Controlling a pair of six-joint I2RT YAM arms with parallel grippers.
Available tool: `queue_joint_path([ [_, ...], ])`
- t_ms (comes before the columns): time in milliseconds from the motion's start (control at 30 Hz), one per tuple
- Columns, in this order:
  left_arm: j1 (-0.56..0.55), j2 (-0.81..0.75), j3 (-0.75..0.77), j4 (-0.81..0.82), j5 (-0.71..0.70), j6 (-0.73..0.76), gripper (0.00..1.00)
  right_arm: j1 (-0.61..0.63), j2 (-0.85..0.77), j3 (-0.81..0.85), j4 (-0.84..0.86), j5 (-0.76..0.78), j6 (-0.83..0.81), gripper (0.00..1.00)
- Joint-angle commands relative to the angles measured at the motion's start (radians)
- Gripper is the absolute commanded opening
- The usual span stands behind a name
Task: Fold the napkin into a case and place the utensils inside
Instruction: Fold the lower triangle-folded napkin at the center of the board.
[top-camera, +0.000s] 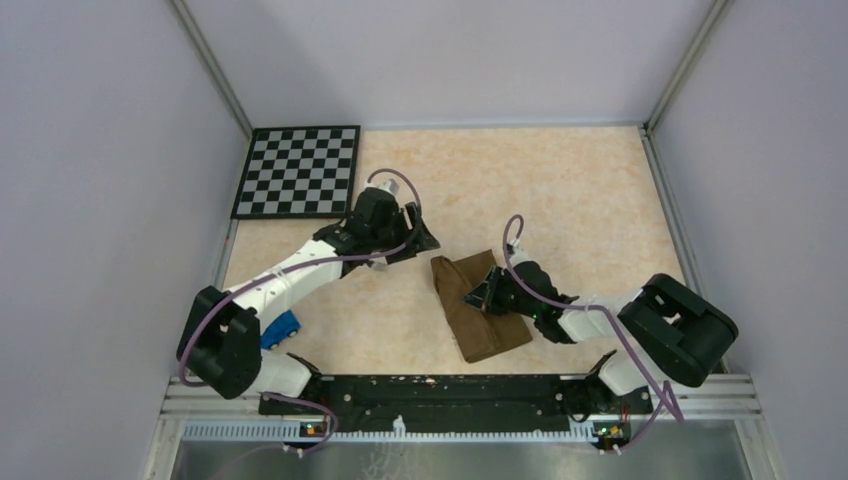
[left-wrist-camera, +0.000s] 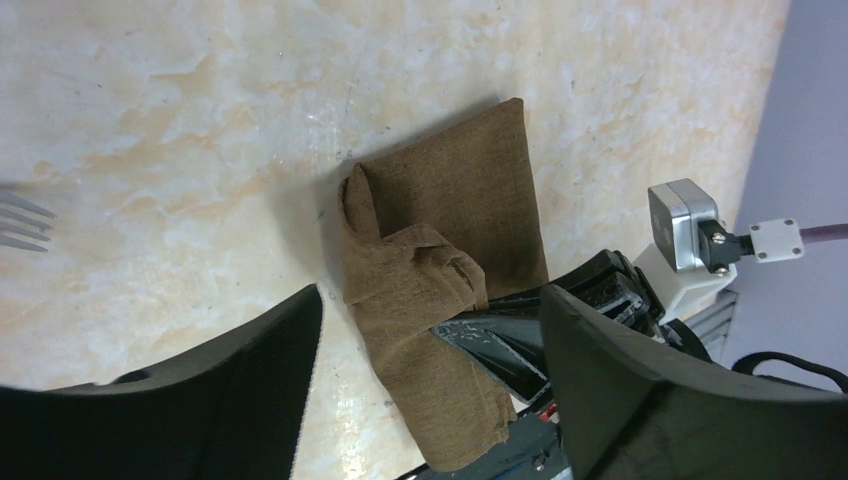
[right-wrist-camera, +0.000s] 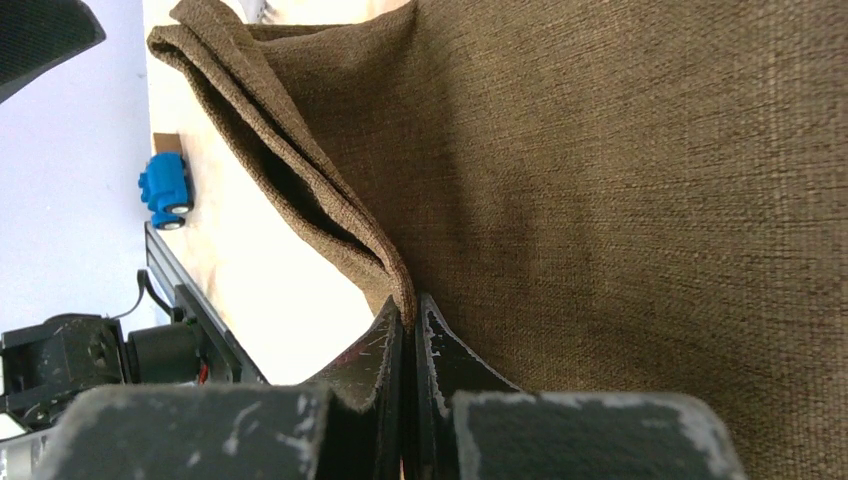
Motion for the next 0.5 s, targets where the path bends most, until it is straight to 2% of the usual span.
queue_joint_path([
  [0,0.066,-0.022,-0.096,0.218,0.163,0.024,0.63,-0.020,0.019,-0.014,0.076,0.012,0.018,0.00],
  [167,0.084,0.049,-0.145,0.358,0.258,0.014,0.33,-0.031,0.030,-0.029,0.086,0.009,0.031,0.00],
  [233,0.088,0.089,-0.146,0.388,0.294,0.007,0.25,-0.031,0.030,-0.030,0.086,0.009,0.031,0.00],
  [300,0.088,0.120,-0.146,0.413,0.322,-0.002,0.19,-0.033,0.028,-0.030,0.085,0.009,0.031,0.00],
  [467,0.084,0.153,-0.165,0.487,0.359,-0.029,0.14,-0.033,0.026,-0.030,0.084,0.009,0.030,0.00],
])
